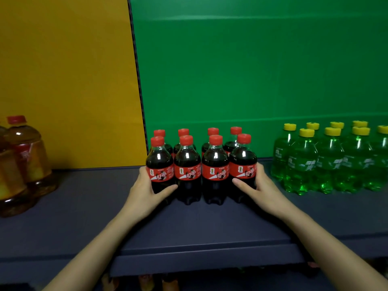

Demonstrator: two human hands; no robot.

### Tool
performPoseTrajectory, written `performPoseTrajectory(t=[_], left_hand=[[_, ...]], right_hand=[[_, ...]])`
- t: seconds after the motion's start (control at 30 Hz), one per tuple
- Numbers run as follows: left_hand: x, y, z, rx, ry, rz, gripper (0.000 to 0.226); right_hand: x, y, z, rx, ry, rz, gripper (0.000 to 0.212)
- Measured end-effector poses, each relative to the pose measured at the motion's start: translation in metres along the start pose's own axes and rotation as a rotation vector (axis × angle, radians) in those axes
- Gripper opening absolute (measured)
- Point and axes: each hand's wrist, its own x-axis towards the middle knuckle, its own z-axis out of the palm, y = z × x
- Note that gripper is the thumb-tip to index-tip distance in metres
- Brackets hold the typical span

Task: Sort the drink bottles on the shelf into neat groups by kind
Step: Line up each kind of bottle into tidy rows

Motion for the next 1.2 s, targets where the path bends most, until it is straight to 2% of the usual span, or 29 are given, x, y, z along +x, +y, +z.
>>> performPoseTrajectory(t=[0.07,0.1,0.17,0.23,0.3,0.4,0.67,0.77,0.83,0.87,0.93,1.0,1.2], left_hand=[[0.004,-0.005,-0.007,-0.024,-0.005,-0.034,0.097],[0.007,-0.006,-0.011,-0.069,-0.025,-0.074,0.107],[0.014,-0.006,-0.02,-0.205,-0.116,-0.149,0.126],[0.02,-0.004,-0.023,-0.317,-0.234,-0.171,0.138],[0.024,-0.001,-0.021,-0.37,-0.317,-0.135,0.136],[0.027,-0.004,-0.015,-0.421,-0.33,-0.108,0.125],[0.027,-0.006,-0.014,-0.463,-0.328,-0.086,0.114],[0.019,0.0,-0.022,-0.351,-0.344,-0.106,0.109],[0.012,-0.001,-0.031,-0.129,-0.312,-0.079,0.102],[0.006,-0.002,-0.035,0.026,-0.266,-0.05,0.1],[-0.009,-0.001,-0.044,0.317,-0.159,-0.002,0.094],[-0.028,0.006,-0.053,0.499,-0.072,0.032,0.073],[-0.097,0.02,-0.085,0.728,0.136,0.179,0.047]], right_hand=[[0.002,0.0,-0.005,0.006,-0.001,0.009,0.083],[0.004,0.001,-0.008,0.014,-0.004,0.038,0.096],[0.009,0.003,-0.016,0.072,-0.046,0.108,0.121],[0.014,0.005,-0.02,0.183,-0.121,0.149,0.131],[0.018,0.006,-0.019,0.257,-0.179,0.144,0.12],[0.02,0.001,-0.013,0.287,-0.213,0.108,0.089],[0.02,-0.003,-0.011,0.292,-0.18,0.09,0.078],[0.015,-0.003,-0.019,0.205,-0.218,0.13,0.078],[0.006,-0.002,-0.028,0.019,-0.155,0.199,0.08],[-0.002,-0.001,-0.032,-0.068,-0.1,0.221,0.073],[-0.02,0.0,-0.038,-0.191,-0.013,0.179,0.041],[-0.037,-0.004,-0.038,-0.255,0.007,0.102,0.013],[-0.066,-0.035,-0.008,-0.221,-0.029,-0.104,0.008]])
